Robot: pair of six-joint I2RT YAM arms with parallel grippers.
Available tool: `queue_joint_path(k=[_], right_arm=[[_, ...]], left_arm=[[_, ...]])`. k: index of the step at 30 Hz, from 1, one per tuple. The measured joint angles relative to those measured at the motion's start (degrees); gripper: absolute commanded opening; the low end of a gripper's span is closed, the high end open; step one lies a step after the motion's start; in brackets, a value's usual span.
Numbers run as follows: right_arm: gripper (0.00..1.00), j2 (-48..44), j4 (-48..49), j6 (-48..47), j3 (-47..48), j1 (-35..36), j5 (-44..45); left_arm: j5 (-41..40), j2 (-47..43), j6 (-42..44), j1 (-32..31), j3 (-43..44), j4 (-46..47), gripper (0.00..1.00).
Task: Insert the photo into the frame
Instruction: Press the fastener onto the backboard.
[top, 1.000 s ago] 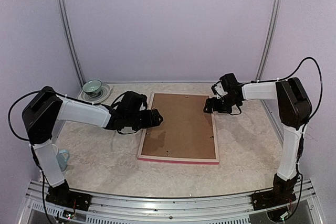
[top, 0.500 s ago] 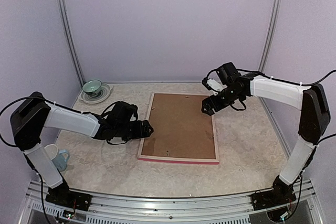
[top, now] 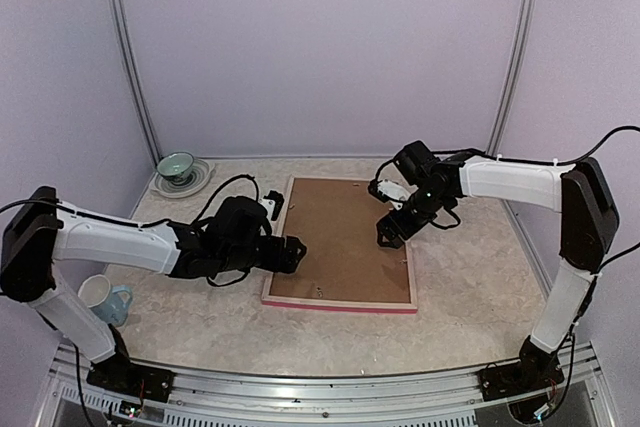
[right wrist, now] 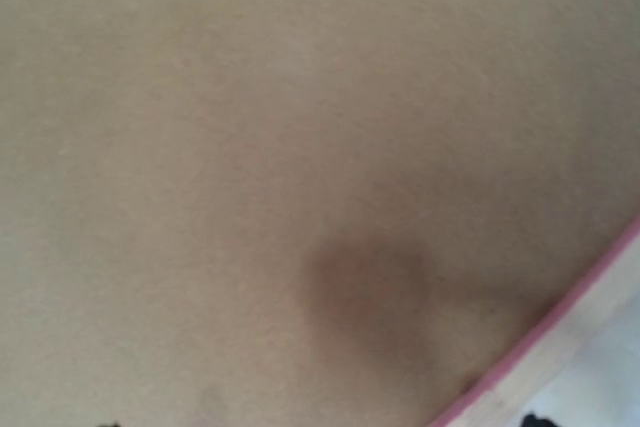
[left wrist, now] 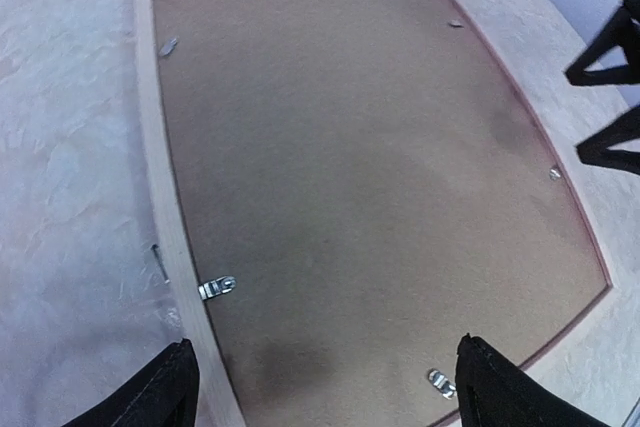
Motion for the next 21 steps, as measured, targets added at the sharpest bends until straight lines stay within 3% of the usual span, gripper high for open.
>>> queue_joint_path(k=[6,11,21], right_arm=[[0.84,0.0,-0.2,-0.4,-0.2,0.0,-2.9],[0.84,0.3,-0.9,-0.2,-0.2,0.5,-4.2],[0.84,4.8,-1.8,3.1,-0.2,0.8,-4.5]], left_arm=[[6.5,-0.5,12.5,-5.9,0.8,5.1,0.87],[10.7,5.8,21.7,-10.6,5.7,6.5,0.86],[15.9,14.0,32.3,-13.1,12.3,7.6,0.83]])
